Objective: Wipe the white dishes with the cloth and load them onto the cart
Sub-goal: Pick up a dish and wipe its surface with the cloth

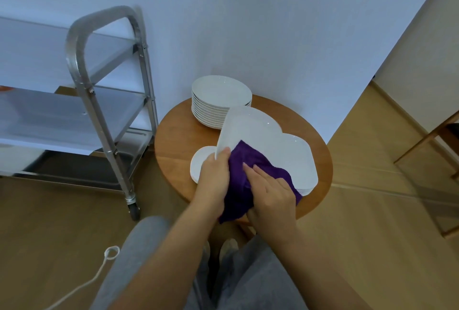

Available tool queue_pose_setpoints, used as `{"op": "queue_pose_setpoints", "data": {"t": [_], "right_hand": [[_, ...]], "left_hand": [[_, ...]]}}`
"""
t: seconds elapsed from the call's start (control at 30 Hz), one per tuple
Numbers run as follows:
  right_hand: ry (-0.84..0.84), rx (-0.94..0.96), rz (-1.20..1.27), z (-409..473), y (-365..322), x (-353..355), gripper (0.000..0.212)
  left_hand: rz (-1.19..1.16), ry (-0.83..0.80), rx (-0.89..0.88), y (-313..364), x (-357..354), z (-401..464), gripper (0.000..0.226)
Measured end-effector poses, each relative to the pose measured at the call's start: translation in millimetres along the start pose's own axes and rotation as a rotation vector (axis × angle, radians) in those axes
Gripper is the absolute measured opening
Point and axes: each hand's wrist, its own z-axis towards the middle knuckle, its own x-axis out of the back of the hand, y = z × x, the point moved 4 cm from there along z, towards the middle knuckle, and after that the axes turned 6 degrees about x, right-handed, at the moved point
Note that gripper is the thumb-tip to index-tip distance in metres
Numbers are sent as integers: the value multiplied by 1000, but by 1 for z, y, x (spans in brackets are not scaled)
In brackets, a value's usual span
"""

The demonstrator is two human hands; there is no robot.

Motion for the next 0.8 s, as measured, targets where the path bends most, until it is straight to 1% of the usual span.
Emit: {"op": "queue_pose_setpoints", "data": {"t": [0.07,0.13,0.23,0.3,0.37,0.4,0.43,0.47,0.5,0.57,0.6,0.63,0.7,0.73,0.8], "right_hand": [[24,2,14,3,-2,-1,52],[0,63,12,1,3,1,52],[-95,197,20,-3,13,4,54],[-173,305,38,-6,18,6,49],[-241,367,60,-9,23,10,47],[-259,367,67,-10,25,12,48],[-268,346,67,-11,28,14,50],[-269,311,57,-10,30,16,50],[-263,267,39,-9,30,16,51],[-225,169,-2,-1,29,14,50],[-200,116,-12,3,27,11,49],[-175,74,-13,6,26,9,48],[-155,56,-7,10,25,7,46],[-169,73,-3,9,25,7,47],[-230,120,5,5,29,9,54]], "left_hand": [[-28,51,-69,-4,-1,-1,29],[10,24,-108,-2,7,4,26],[71,-206,-182,5,20,12,24],[183,-371,-189,14,33,18,24],[338,-509,-112,24,50,24,32],[403,-547,-69,29,57,25,39],[432,-553,-30,31,61,25,42],[427,-512,-14,31,62,25,39],[389,-411,-28,29,60,23,33],[233,-75,-101,17,51,19,21],[119,37,-123,6,42,12,20],[16,89,-125,-3,32,5,27],[-63,109,-129,-13,21,-2,42],[-59,89,-136,-13,21,-2,42],[-38,5,-142,-5,30,2,32]]}}
